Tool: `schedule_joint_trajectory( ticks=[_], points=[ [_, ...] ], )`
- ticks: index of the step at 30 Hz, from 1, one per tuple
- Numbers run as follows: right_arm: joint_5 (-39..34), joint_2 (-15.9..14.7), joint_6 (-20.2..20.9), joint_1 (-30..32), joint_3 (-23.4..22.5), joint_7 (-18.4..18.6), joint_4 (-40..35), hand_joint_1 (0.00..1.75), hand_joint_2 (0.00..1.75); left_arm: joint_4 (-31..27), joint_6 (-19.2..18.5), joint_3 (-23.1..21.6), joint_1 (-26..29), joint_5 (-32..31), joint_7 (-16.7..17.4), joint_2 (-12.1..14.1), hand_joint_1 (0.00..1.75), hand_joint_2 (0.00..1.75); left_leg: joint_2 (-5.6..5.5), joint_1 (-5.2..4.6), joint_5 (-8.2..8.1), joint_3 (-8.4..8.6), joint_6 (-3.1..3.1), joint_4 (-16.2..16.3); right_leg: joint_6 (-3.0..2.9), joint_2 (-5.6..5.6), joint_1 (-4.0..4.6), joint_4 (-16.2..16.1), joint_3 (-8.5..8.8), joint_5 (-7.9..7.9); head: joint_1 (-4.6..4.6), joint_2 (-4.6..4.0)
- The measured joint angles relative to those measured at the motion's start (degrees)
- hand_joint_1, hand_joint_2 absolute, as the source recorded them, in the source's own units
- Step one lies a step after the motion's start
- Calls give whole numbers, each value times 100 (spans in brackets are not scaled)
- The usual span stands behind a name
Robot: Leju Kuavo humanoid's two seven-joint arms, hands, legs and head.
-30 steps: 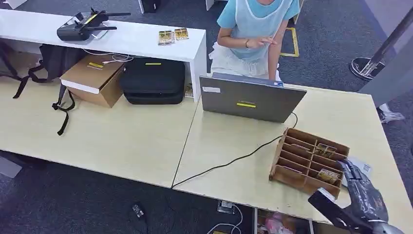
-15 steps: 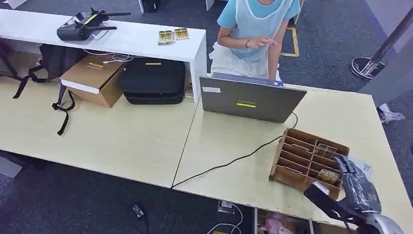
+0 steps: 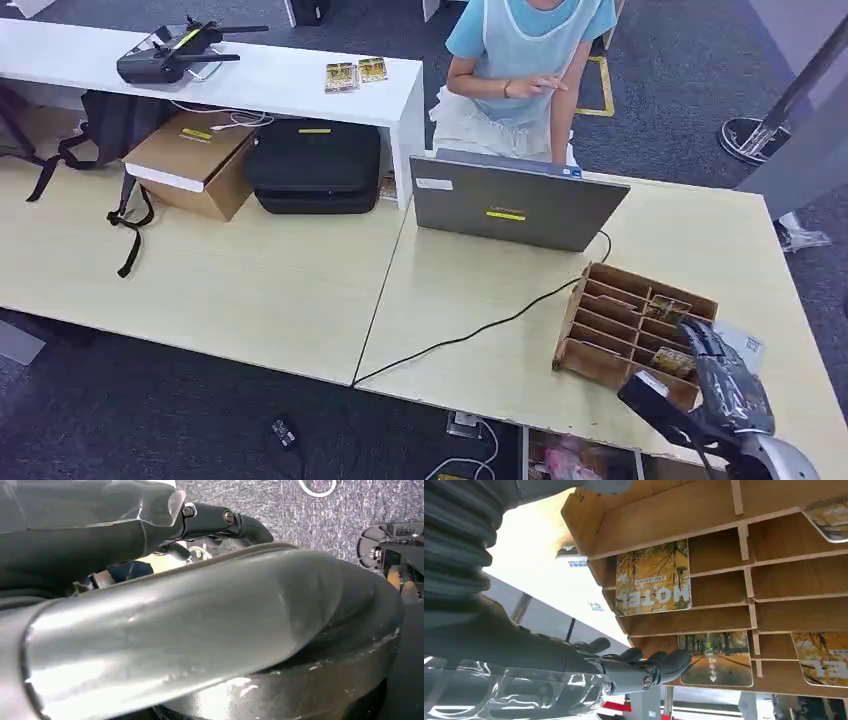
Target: Pass the card to the sensor for recognition and then transmit it.
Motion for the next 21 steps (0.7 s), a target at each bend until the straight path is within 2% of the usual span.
schedule_joint_trajectory(
  ticks=[4, 6, 7, 8, 10, 11, 21],
  points=[
    [0, 0, 0, -43, 33, 0, 61, 2, 175, 0, 15, 37, -1, 15, 0, -9, 0, 0, 0, 0, 0, 0, 0, 0, 0, 0, 0, 0, 0, 0, 0, 0],
    [0, 0, 0, -52, 48, 0, 77, 61, 175, 0, 20, 53, -1, 20, 0, -9, 0, 0, 0, 0, 0, 0, 0, 0, 0, 0, 0, 0, 0, 0, 0, 0],
    [0, 0, 0, -56, 55, 0, 79, 129, 175, 0, 20, 57, -1, 22, 0, -9, 0, 0, 0, 0, 0, 0, 0, 0, 0, 0, 0, 0, 0, 0, 0, 0],
    [0, 2, 0, -62, 61, 2, 85, 138, 175, 0, 20, 61, -2, 31, 0, -9, 0, 0, 0, 0, 0, 0, 0, 0, 0, 0, 0, 0, 0, 0, 0, 0],
    [0, 0, 0, -77, 68, 5, 103, 168, 175, 0, 24, 66, -2, 55, 0, -9, 0, 0, 0, 0, 0, 0, 0, 0, 0, 0, 0, 0, 0, 0, 0, 0],
    [0, 0, 0, -89, 74, 5, 118, 175, 175, 2, 28, 70, -2, 70, 0, -9, 0, 0, 0, 0, 0, 0, 0, 0, 0, 0, 0, 0, 0, 0, 0, 0],
    [-85, 0, -139, -289, 79, -80, 177, 175, 175, 24, 52, 175, -3, 133, 0, -9, 0, 0, 2, 0, 0, 4, 0, 0, 0, 1, 1, 0, 1, 0, 2, 0]
  ],
)
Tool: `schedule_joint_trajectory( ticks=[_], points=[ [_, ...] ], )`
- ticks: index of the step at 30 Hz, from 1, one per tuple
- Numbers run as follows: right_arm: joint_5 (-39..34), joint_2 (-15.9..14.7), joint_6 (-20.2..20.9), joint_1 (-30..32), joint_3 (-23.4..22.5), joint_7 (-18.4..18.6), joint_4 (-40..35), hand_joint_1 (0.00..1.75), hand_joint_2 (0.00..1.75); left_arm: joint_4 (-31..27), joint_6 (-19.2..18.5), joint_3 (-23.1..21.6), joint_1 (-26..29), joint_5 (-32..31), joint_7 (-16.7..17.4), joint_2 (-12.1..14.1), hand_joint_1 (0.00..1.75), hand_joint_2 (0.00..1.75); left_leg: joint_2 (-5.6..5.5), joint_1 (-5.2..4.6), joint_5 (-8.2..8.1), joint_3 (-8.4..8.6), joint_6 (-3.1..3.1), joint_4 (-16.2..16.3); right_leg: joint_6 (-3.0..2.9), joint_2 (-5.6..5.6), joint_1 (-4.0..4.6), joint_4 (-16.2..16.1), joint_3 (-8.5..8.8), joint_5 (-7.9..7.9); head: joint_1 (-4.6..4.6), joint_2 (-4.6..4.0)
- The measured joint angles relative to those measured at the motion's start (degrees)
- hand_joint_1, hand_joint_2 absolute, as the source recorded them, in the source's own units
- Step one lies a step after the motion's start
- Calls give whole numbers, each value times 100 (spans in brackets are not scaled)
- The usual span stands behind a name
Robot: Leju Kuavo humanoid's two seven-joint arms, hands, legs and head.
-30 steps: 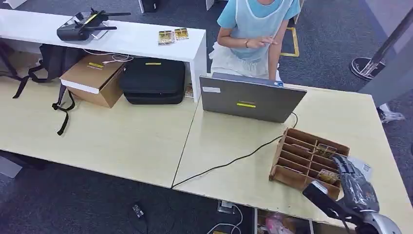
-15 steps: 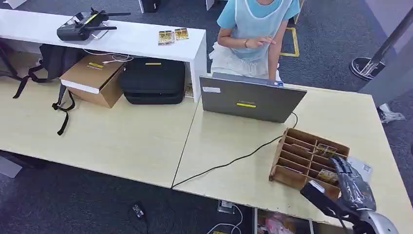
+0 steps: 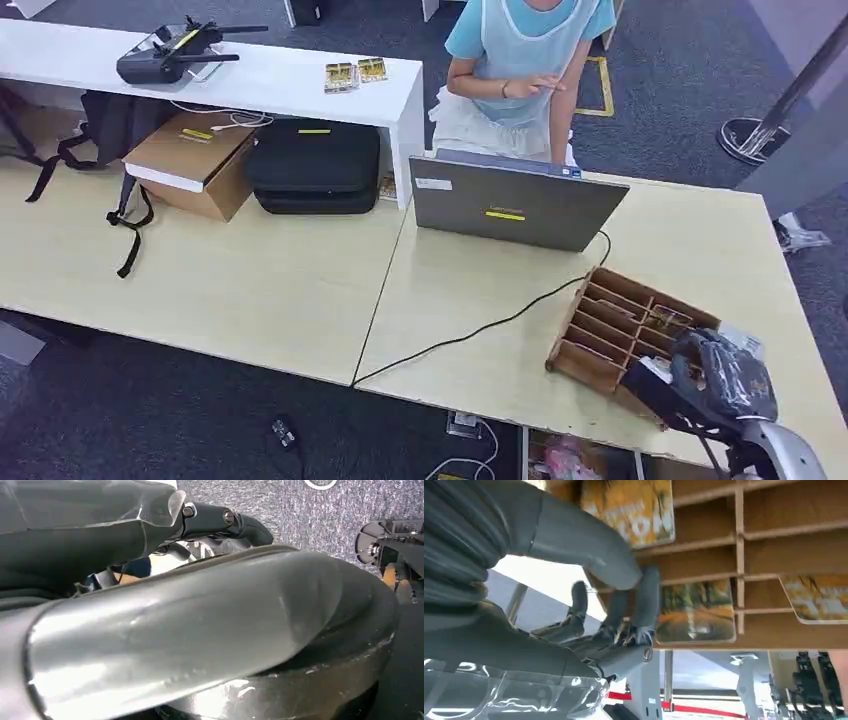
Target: Pass the card to the sensor for recognition and then transmit it.
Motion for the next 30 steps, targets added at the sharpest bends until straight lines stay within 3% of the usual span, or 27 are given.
schedule_joint_trajectory(
  ticks=[16, 18, 19, 20, 21, 30],
  points=[
    [-57, -2, -40, 10, 9, -55, 33, 175, 175, 22, 81, 55, -1, 70, 0, 0, 0, 0, 1, 0, 0, -1, 0, 0, 0, 0, 0, 0, -1, 0, -2, 0],
    [-57, -4, -42, 14, 9, -55, 33, 145, 175, 22, 83, 77, -2, 85, 0, 0, 0, 0, 1, 0, 0, -1, 0, 0, 0, 0, 0, 0, -1, 0, 0, 0],
    [-57, -4, -42, 17, 9, -55, 33, 108, 175, 22, 85, 85, -2, 85, 0, 0, 0, 0, 1, 0, 0, -1, 0, 0, 0, 0, 0, 0, -1, 0, 0, 0],
    [-61, -4, -49, 20, 9, -57, 33, 16, 175, 22, 88, 96, -2, 87, 0, 0, 0, 0, 2, 0, 0, -1, 0, 0, 0, 1, 0, 0, -1, 0, 0, 0],
    [-66, -4, -59, 23, 9, -57, 33, 0, 175, 22, 88, 111, -3, 96, 0, 0, 0, 0, 2, 0, 0, -1, 0, 0, 0, 1, 0, 0, -1, 0, 0, 0],
    [-57, -4, -140, 5, 7, -70, 31, 0, 175, 31, 120, 177, -8, 175, 0, -2, 0, 0, 5, 0, 0, 5, 0, 0, 0, 6, 1, 0, 3, 0, -2, 0]
  ],
)
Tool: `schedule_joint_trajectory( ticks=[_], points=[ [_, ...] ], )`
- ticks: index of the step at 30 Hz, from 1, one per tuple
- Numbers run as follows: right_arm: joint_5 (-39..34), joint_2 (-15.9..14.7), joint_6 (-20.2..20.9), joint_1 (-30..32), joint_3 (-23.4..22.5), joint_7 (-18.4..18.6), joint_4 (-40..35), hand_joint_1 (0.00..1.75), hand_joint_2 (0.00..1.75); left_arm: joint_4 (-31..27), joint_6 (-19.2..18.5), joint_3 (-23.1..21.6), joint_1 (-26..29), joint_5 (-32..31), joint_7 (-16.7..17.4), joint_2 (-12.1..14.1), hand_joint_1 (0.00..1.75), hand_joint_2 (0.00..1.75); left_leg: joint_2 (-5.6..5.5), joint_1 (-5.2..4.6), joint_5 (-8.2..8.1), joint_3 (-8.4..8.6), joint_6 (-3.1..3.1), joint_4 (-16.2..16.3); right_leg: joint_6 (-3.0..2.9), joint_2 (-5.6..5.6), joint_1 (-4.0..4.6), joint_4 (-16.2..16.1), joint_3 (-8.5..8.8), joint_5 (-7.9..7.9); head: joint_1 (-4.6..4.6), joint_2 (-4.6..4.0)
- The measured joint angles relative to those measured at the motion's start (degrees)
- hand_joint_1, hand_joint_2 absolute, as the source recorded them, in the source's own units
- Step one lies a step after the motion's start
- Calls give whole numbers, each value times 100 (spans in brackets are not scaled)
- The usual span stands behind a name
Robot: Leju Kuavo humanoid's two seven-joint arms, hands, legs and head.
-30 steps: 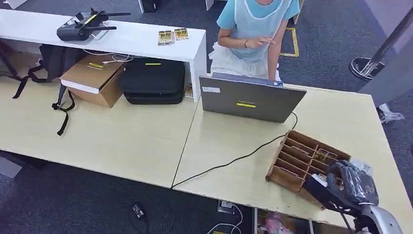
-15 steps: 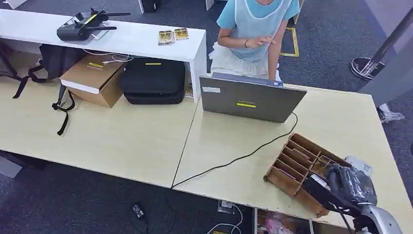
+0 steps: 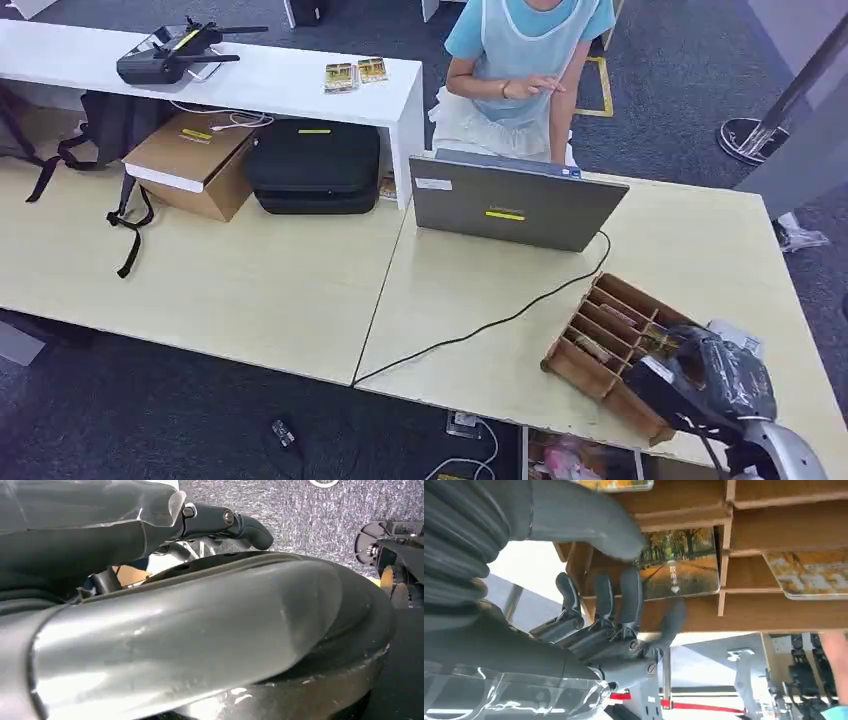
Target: Pass the card to the sensor for recognition and then transmit it.
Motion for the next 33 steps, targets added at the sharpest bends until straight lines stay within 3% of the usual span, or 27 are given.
schedule_joint_trajectory(
  ticks=[22, 33],
  points=[
    [-35, 2, -229, 99, -48, -66, -74, 0, 175, 0, 13, 125, -9, 103, 0, -26, 0, 0, 8, 0, 0, 3, 0, 0, 1, 4, 0, 0, 1, 1, 2, 0],
    [11, 109, -1021, 275, -201, -387, -289, 0, 175, 0, 20, 147, -16, 162, 0, -31, 0, 0, 7, 0, 0, -1, 0, 0, 1, 3, 0, 1, 0, 1, 0, 0]
  ],
)
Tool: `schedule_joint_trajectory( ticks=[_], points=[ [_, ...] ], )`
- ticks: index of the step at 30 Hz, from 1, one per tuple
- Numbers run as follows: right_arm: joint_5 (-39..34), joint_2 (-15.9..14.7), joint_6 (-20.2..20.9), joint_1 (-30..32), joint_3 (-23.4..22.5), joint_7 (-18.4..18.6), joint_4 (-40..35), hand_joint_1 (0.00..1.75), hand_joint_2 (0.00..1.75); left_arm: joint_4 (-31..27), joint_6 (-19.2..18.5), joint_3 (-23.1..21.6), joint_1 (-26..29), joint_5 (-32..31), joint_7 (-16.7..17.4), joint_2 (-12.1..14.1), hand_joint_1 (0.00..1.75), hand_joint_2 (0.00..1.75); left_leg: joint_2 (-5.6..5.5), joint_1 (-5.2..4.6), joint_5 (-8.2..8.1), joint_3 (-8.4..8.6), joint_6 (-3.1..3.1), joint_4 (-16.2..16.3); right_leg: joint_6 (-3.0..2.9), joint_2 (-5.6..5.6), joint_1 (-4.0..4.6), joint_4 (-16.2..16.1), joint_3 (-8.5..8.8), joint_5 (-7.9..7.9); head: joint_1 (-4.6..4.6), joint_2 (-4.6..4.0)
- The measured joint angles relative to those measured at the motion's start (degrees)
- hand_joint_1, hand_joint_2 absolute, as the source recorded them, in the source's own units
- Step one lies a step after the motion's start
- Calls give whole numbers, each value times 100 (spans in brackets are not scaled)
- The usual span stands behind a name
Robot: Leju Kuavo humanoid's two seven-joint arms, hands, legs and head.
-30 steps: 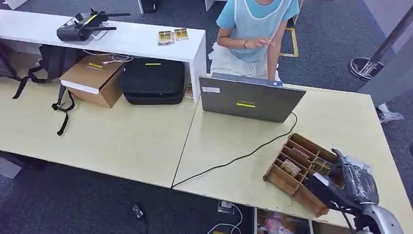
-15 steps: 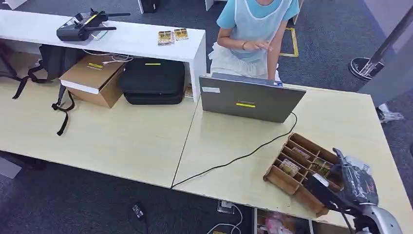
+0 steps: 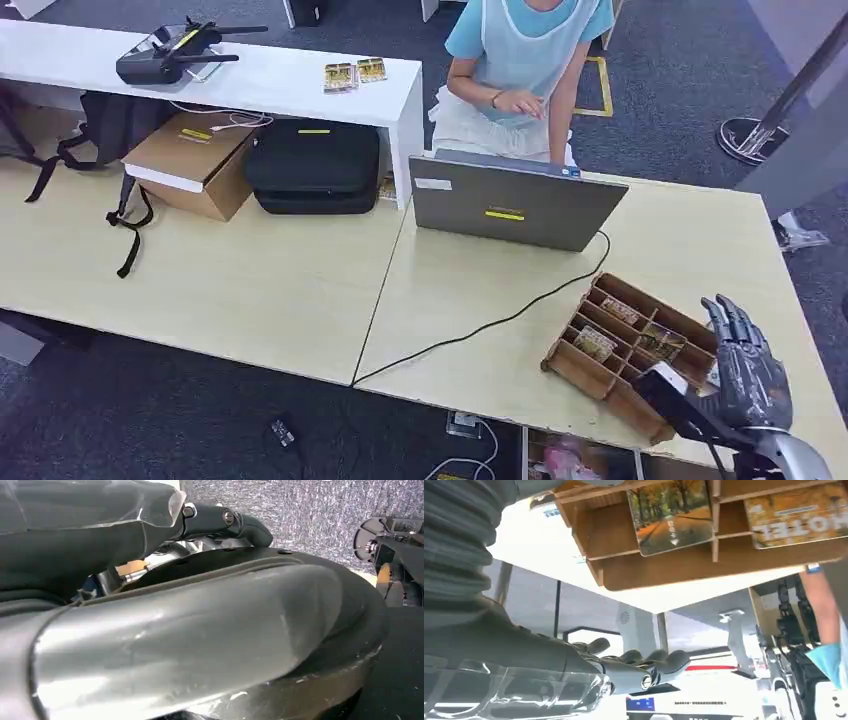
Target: Pass the card to the sensor for recognition and then transmit it.
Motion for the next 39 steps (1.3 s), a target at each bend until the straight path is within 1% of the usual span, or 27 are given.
schedule_joint_trajectory(
  ticks=[6, 15, 19, 21, 24, 26, 31, 33, 36, 39],
  points=[
    [44, 111, -197, -75, -7, -177, 9, 0, 175, 0, 0, 55, -13, 66, 0, 0, 0, 0, 0, 0, 0, -1, 0, 0, 0, 0, 0, 1, 0, 0, 0, 0],
    [22, 254, -407, -346, 9, -398, 171, 0, 175, 0, 70, 157, -45, 188, 0, -13, 0, 0, -1, 0, 0, -3, 0, 0, 0, -1, 0, 1, -1, 0, 2, 0],
    [-127, 302, -448, -508, 17, -455, 254, 0, 175, 0, 101, 227, -50, 249, 0, -24, 0, 0, -2, 0, 1, -3, 1, 0, 0, -3, 0, 1, -1, 0, 2, 0],
    [-381, 313, -424, -540, 15, -513, 258, 0, 175, 0, 103, 251, -51, 264, 0, -26, 0, 0, -2, 0, 1, -3, 1, 0, 0, -3, 0, 1, -1, 0, 2, 0],
    [-1037, 317, -251, -544, -24, -682, 205, 0, 175, 0, 107, 282, -51, 284, 0, -26, 0, 0, -2, 0, 1, -3, 1, 0, 0, -3, 0, 0, -2, 0, 2, 0],
    [-1535, 315, -54, -532, -105, -791, 100, 0, 175, 0, 111, 299, -51, 310, -2, -26, 0, 0, -1, 0, 1, -3, 1, 0, 0, -3, 0, 0, -2, 0, 2, 0],
    [-1974, 315, 180, -516, -243, -861, -79, 0, 175, 0, 120, 358, -56, 332, -2, -28, 0, 0, 0, 0, 1, -3, 1, 0, 0, -2, 0, 0, -3, 0, 0, 0],
    [-2386, 297, 499, -504, -306, -890, -157, 0, 175, 0, 153, 385, -59, 369, -2, -26, 0, 0, 0, 0, 1, -2, 1, 0, 0, -2, 0, 0, -4, 0, 0, 0],
    [-2993, 183, 958, -459, -415, -892, -297, 0, 175, 0, 197, 448, -64, 463, -2, -28, 0, 0, -1, 0, 1, -3, 1, 0, 0, -3, -1, 0, -3, 0, 0, 0],
    [-3285, 46, 1268, -335, -563, -870, -452, 0, 175, 0, 245, 535, -72, 559, -2, -28, 0, 0, -2, 0, 0, -2, 1, 1, 0, -5, -1, -1, -3, 0, 2, 0]
  ],
)
